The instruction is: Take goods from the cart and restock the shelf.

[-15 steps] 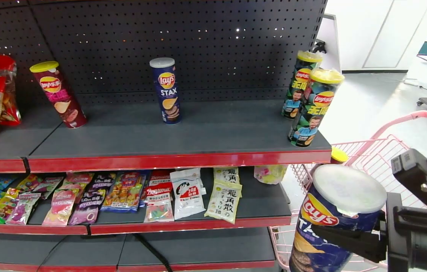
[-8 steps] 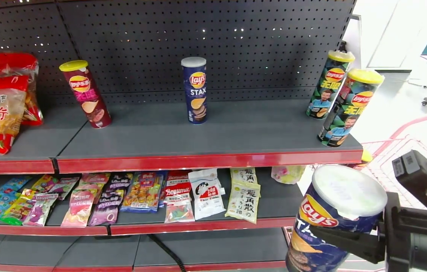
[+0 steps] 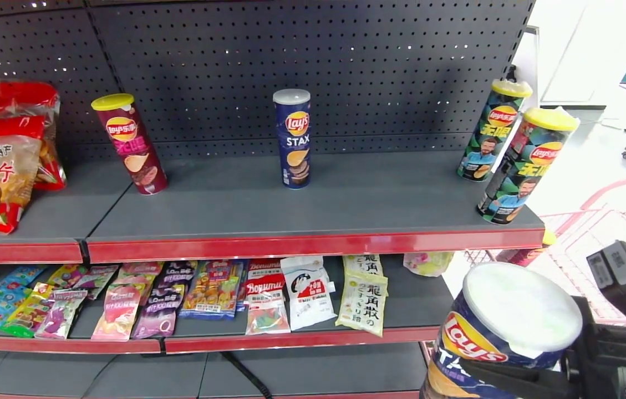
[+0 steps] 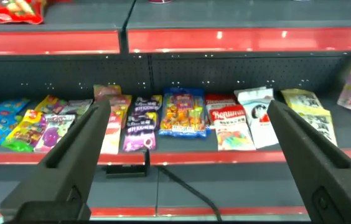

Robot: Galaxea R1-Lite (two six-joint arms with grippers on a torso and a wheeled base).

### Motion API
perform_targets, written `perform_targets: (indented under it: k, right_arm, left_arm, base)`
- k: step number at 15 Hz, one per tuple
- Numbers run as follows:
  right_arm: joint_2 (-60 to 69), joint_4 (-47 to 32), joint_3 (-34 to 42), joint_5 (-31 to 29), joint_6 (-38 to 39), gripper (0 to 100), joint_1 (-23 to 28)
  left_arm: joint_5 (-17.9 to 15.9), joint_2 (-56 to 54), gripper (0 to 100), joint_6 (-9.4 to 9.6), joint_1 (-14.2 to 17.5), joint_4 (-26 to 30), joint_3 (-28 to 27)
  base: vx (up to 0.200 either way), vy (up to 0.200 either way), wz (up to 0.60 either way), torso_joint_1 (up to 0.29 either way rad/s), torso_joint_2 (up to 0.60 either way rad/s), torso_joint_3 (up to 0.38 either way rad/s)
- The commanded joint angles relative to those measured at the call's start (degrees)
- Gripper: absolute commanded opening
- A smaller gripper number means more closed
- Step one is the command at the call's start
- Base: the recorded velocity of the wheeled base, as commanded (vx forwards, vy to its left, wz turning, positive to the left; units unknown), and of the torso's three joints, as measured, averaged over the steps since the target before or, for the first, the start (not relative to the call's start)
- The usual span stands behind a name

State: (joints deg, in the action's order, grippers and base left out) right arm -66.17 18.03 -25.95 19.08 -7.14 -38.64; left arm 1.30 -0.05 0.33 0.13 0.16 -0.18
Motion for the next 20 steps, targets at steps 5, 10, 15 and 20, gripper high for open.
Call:
perform_targets:
  k: [5,10,15,20]
  right_arm:
    - [-0.19,-0.01,-0.5,-0.01,-0.15,0,-0.99]
    - [-0.1,-0.01,-0.06,-0.01,-0.15,0,-3.63]
    - [0.6,-0.01,0.29,-0.01,-0.15,0,-3.72]
    - [1.04,-0.01,0.29,0.08,-0.06,0,-4.95]
  left_arm:
    - [0.01,0.05,100,0.02,0.04,0.02,0.01]
    - [0.01,0.05,100,0.02,-0.05,0.02,0.01]
    - [0.1,0.05,100,-0.15,-0.05,0.02,0.01]
    - [-0.16,2.42,100,0.2,-0.31,0.11,0.01]
  base:
    - [0.2,0.0,0.0,0.006,0.0,0.003]
    - [0.2,0.0,0.0,0.003,0.0,0.003]
    - [0.04,0.0,0.0,0.0,0.0,0.0]
    - [0.0,0.0,0.0,0.0,0.0,0.0]
